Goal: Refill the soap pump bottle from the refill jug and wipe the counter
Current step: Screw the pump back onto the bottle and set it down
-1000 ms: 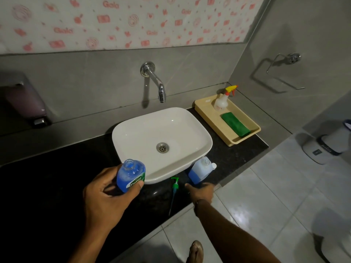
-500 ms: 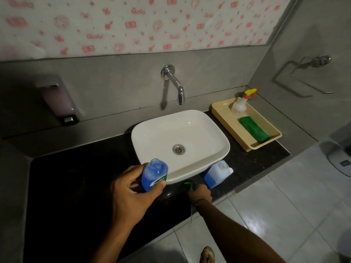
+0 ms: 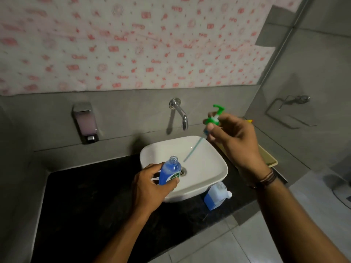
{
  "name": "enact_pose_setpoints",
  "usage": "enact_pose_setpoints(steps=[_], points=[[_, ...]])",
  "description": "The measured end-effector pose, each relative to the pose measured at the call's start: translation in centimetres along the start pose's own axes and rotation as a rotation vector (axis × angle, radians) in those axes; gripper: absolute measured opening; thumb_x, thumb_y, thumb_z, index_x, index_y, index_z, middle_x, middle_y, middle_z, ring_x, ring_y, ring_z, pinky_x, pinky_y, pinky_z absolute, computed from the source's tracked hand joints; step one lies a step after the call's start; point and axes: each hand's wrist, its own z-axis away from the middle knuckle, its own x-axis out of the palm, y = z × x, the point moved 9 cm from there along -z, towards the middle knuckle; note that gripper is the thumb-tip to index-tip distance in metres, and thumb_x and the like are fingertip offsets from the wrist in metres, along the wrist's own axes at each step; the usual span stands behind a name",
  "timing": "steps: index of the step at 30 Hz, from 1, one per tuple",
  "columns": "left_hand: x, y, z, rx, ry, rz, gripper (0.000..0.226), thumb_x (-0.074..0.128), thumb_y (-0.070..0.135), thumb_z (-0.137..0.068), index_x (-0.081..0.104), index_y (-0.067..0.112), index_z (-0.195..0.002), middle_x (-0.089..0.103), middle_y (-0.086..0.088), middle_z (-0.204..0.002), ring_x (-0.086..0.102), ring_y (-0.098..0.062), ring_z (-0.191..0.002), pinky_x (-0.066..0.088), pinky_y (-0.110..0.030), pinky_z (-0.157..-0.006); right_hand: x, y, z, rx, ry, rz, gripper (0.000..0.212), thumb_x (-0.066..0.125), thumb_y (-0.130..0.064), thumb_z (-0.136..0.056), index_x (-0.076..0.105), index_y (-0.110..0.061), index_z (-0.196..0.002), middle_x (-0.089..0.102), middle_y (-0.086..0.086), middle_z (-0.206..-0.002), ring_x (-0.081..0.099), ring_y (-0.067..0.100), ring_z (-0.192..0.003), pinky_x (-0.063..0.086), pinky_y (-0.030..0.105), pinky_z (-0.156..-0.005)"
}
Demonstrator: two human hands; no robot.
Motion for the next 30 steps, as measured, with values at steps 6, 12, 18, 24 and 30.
enact_pose_setpoints(steps=[6,12,18,24,30], points=[[-0.6,2.9,-0.8,0.018,0.010,-0.052,0.045,0.097,0.030,-0.065,0.081,0.026,-0.106,0.079,0.014,-0.100,0.075,-0.013,-0.090,0.065,-0.025,-0.070,2.4,-4.8,-1.1,-0.137,-0.063,-0.018,0.024,0.074,-0.006,-0.090,0.073,-0.017,-0.111,0.078,0.006,-0.104,0.073,0.018,-0.085,0.061,0.033,-0.077],[-2.0,4.4,-0.7,0.023,0.026,-0.090,0.052,0.096,0.038,-0.062,0.080,0.027,-0.111,0.079,0.016,-0.101,0.075,-0.009,-0.088,0.066,-0.028,-0.071,3.6,-4.3,-1.1,-0.137,-0.087,0.055,0.025,0.076,-0.015,-0.090,0.073,-0.025,-0.113,0.078,0.001,-0.106,0.074,0.033,-0.093,0.062,0.036,-0.076],[-2.6,5.2,-0.5,0.020,0.020,-0.099,0.057,0.090,0.050,-0.058,0.080,0.030,-0.110,0.078,0.017,-0.101,0.075,-0.009,-0.087,0.067,-0.035,-0.072,5.2,-2.2,-0.8,-0.053,-0.155,0.099,0.025,0.078,-0.014,-0.088,0.074,-0.016,-0.112,0.079,0.002,-0.103,0.074,0.032,-0.098,0.061,0.045,-0.087],[-3.0,5.8,-0.6,0.022,0.034,-0.121,0.051,0.094,0.044,-0.064,0.079,0.029,-0.111,0.079,0.014,-0.102,0.074,-0.010,-0.088,0.067,-0.038,-0.075,7.6,0.2,0.8,-0.002,-0.305,0.240,0.025,0.080,-0.011,-0.086,0.077,-0.016,-0.110,0.080,-0.003,-0.099,0.074,0.010,-0.097,0.059,0.025,-0.089],[-3.4,6.4,-0.8,0.021,0.033,-0.121,0.048,0.092,0.041,-0.069,0.078,0.028,-0.113,0.080,0.010,-0.103,0.074,-0.013,-0.090,0.067,-0.041,-0.077,8.4,1.5,1.6,0.039,-0.345,0.297,0.021,0.081,-0.019,-0.086,0.079,-0.018,-0.106,0.079,-0.007,-0.100,0.071,0.004,-0.097,0.054,0.013,-0.081]])
